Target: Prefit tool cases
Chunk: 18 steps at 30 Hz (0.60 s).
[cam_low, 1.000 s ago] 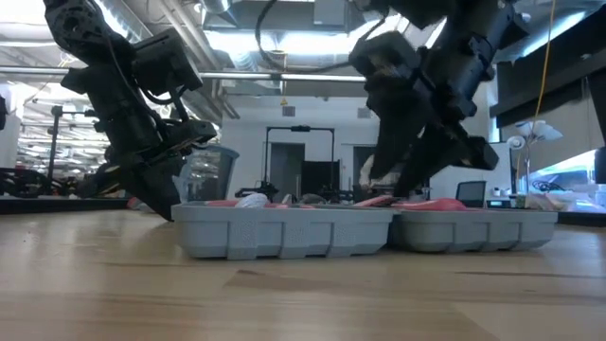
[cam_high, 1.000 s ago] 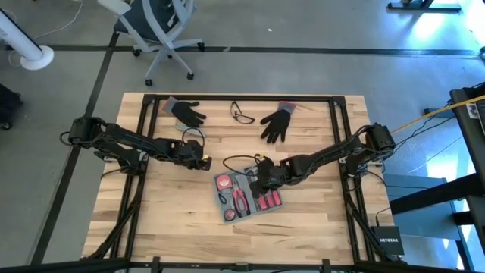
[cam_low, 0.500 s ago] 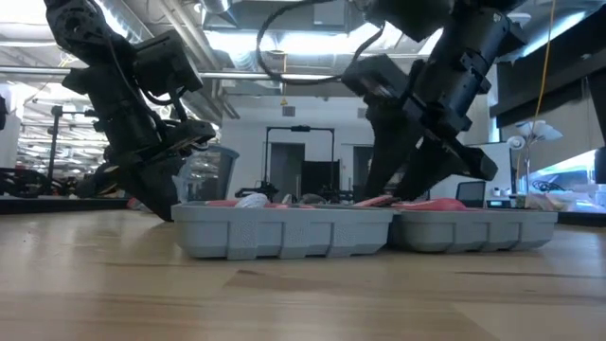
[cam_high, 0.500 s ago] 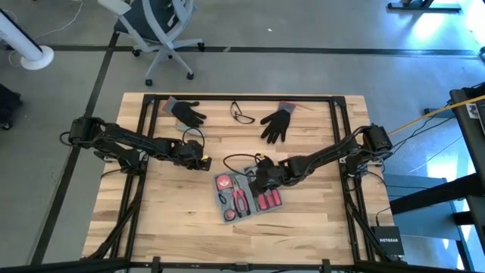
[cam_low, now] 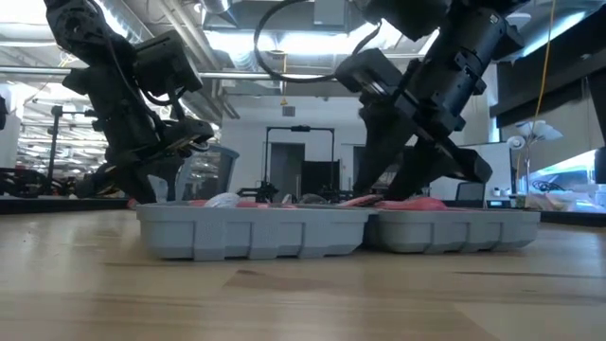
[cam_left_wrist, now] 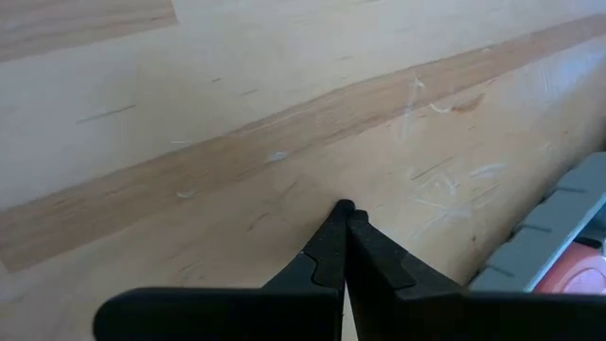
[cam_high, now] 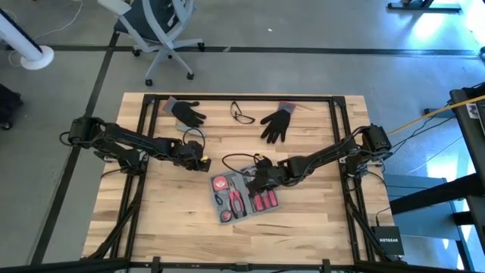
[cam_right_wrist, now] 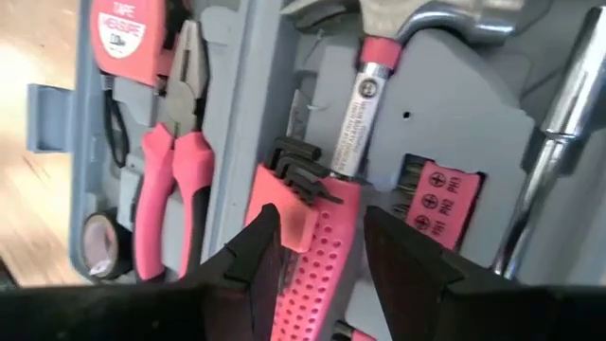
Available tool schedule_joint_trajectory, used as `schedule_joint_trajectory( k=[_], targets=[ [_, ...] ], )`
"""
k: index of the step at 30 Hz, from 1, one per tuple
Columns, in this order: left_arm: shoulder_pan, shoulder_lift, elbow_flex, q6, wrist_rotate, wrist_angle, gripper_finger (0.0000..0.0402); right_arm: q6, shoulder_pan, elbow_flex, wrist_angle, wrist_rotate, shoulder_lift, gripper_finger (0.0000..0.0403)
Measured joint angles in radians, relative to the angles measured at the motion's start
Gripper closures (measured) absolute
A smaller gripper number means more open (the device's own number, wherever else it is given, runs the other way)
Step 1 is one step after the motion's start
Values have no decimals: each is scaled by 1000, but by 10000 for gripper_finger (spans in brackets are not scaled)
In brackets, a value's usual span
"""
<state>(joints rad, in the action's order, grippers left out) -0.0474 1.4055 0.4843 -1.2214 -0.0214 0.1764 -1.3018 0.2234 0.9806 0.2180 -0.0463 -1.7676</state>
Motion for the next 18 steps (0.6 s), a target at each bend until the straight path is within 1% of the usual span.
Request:
schedule_joint_trajectory(
  k=[3,6,9,12,15,18],
  targets=[
    [9,-6,0,17,9,3,402,0,0,0,-49,4,0,260],
    [38,-29,-1,29,31,35,402,0,0,0,-58,4,0,260],
    [90,-60,-2,44,33,103,402,-1,0,0,-43,-8,0,260],
    [165,-71,-3,15,24,136,401,-1,-1,0,-43,-13,0,260],
    [250,-71,-3,-36,36,114,402,-2,-1,0,-43,-13,0,260],
    [322,-66,-4,-44,45,13,402,-3,-1,0,-42,-4,0,260]
  ],
)
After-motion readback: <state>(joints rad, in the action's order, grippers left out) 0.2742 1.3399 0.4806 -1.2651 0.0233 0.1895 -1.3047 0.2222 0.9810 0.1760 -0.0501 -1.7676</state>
